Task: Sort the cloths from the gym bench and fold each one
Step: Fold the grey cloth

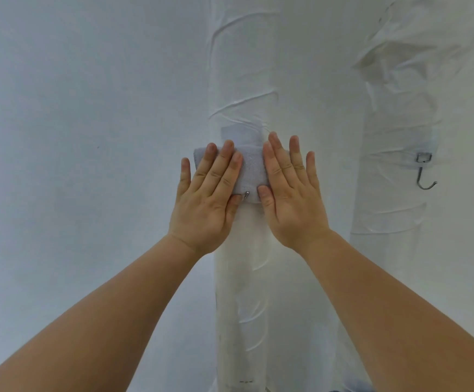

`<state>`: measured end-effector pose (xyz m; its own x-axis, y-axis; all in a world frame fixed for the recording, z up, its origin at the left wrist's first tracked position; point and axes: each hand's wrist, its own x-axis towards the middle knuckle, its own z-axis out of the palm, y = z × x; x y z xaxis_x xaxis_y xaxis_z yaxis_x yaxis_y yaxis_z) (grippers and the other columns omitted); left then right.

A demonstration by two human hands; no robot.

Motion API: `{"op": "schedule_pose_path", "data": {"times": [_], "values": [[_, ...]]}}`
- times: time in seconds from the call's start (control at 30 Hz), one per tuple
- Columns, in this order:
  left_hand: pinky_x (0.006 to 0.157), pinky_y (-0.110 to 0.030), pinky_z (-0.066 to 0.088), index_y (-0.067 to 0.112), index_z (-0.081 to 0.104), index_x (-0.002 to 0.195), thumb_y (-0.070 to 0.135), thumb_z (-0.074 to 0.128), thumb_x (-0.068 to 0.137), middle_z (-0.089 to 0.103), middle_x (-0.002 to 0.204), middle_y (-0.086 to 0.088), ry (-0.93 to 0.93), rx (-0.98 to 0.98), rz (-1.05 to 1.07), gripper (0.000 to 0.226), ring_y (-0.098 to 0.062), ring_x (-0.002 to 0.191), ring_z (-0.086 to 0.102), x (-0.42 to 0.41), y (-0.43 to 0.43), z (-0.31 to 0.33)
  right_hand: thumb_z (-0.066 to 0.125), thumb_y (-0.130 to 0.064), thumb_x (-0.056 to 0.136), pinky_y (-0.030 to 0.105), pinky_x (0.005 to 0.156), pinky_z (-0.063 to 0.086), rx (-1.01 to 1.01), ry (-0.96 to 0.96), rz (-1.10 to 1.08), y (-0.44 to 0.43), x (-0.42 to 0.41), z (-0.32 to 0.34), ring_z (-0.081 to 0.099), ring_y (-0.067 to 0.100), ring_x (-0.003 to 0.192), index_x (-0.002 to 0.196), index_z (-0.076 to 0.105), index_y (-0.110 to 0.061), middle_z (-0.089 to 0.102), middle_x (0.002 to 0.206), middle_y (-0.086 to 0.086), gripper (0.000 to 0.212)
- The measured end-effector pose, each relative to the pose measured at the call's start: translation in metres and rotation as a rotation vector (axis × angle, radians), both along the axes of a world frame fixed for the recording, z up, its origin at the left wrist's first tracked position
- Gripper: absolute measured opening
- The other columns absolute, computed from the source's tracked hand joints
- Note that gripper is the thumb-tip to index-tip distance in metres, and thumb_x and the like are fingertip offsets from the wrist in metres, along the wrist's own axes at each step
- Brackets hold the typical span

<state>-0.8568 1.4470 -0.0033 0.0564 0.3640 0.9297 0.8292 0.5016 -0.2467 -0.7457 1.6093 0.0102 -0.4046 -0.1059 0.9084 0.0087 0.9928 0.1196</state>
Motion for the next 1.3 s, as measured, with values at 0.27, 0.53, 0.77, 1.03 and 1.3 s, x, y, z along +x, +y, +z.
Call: {"op": "schedule_pose_path", "data": {"times": [0.27, 0.53, 0.77, 1.03, 1.3], "values": [[0.124, -0.061, 0.005, 0.016, 0.007, 0.160, 0.041, 0.019, 0.108, 0.007, 0.168, 0.002, -0.034, -0.041, 0.065, 0.059, -0.021, 0.156, 0.003, 0.010, -0.006, 0.001, 0.019, -0.044, 0.107, 0.055, 0.125, 0.002, -0.047, -0.045, -0.013, -0.003, 0.005, -0.002, -0.010, 0.026, 0.156, 0.160, -0.002, -0.023, -0.005, 0.168, -0.006, 0.061], [0.122, -0.064, 0.001, 0.015, 0.014, 0.162, 0.041, 0.034, 0.106, 0.010, 0.170, -0.005, -0.044, -0.107, 0.231, 0.065, -0.027, 0.157, 0.007, 0.048, -0.022, 0.008, 0.023, -0.049, 0.106, 0.056, 0.125, 0.000, -0.020, -0.086, -0.091, -0.011, 0.028, 0.001, -0.009, 0.027, 0.156, 0.161, 0.004, -0.017, -0.001, 0.170, -0.001, 0.067], [0.122, -0.065, 0.003, 0.014, 0.018, 0.161, 0.046, 0.045, 0.100, 0.011, 0.170, -0.007, -0.095, -0.074, 0.186, 0.074, -0.028, 0.157, 0.007, 0.055, -0.046, -0.003, 0.027, -0.049, 0.106, 0.054, 0.125, 0.000, -0.042, -0.049, -0.202, -0.034, 0.045, -0.007, -0.006, 0.026, 0.156, 0.161, 0.007, -0.016, 0.002, 0.170, 0.001, 0.068], [0.122, -0.063, 0.002, 0.020, 0.013, 0.162, 0.052, 0.049, 0.088, 0.001, 0.170, -0.009, -0.188, -0.170, -0.089, 0.088, -0.031, 0.157, -0.001, 0.028, -0.105, -0.025, 0.030, -0.047, 0.105, 0.054, 0.125, -0.003, -0.264, -0.039, -0.526, -0.116, 0.068, -0.050, -0.014, 0.024, 0.155, 0.161, 0.000, -0.020, -0.005, 0.170, -0.001, 0.070], [0.112, -0.061, 0.030, 0.017, 0.051, 0.142, 0.045, 0.065, 0.082, 0.040, 0.156, -0.015, -0.262, -0.296, -0.490, 0.068, -0.039, 0.142, 0.038, 0.076, -0.134, -0.061, 0.030, -0.054, 0.103, 0.054, 0.125, 0.003, -0.415, -0.246, -0.783, -0.215, 0.139, -0.091, -0.006, 0.023, 0.156, 0.160, 0.006, -0.033, -0.007, 0.170, -0.001, 0.065]]}}
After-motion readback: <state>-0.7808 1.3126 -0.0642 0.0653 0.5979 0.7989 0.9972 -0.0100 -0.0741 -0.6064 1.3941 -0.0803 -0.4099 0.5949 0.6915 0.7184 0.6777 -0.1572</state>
